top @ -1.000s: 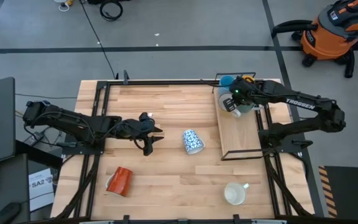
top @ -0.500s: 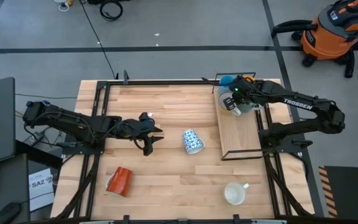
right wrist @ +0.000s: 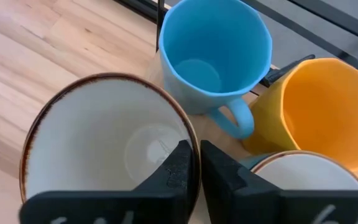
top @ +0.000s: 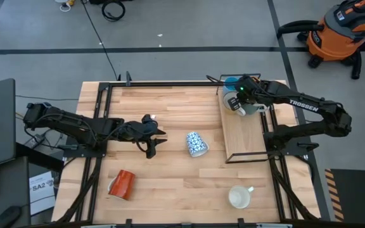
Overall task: Place coffee mugs
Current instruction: Put the yellow white mug on the shelf
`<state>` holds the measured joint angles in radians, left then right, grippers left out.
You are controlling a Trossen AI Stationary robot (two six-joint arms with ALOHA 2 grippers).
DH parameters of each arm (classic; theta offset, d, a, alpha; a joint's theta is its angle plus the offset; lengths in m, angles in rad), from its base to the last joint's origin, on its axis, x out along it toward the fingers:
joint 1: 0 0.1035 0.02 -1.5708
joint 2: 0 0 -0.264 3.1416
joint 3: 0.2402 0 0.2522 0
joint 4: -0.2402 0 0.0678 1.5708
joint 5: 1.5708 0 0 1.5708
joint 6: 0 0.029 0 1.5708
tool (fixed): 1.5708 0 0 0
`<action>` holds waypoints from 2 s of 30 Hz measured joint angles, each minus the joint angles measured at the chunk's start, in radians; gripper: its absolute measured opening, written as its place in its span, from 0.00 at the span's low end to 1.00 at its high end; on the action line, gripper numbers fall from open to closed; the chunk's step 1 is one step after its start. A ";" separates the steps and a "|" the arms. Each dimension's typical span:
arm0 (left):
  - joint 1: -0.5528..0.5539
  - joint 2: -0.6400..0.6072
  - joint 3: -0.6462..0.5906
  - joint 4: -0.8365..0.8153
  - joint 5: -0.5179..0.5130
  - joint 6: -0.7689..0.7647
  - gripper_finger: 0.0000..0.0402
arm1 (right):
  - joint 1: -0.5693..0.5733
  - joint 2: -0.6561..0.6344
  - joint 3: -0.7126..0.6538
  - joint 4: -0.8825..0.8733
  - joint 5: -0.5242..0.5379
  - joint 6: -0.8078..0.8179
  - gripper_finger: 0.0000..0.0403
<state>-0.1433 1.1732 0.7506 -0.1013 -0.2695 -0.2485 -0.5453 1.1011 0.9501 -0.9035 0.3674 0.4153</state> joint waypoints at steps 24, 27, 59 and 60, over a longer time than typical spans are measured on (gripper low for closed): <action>0.000 0.000 0.000 0.000 0.000 0.000 0.39 | -0.002 0.000 0.000 0.000 0.007 0.000 0.18; 0.000 0.000 0.000 0.000 0.000 0.000 0.39 | -0.002 0.000 0.000 0.000 0.007 0.000 0.22; 0.000 0.000 0.000 0.000 0.000 0.000 0.39 | -0.002 0.000 0.000 0.000 0.007 0.000 0.48; 0.000 0.000 0.000 0.000 0.000 0.000 0.39 | -0.002 0.000 0.000 0.000 0.007 0.000 0.48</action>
<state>-0.1435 1.1732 0.7506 -0.1013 -0.2695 -0.2485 -0.5468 1.1011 0.9504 -0.9031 0.3740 0.4156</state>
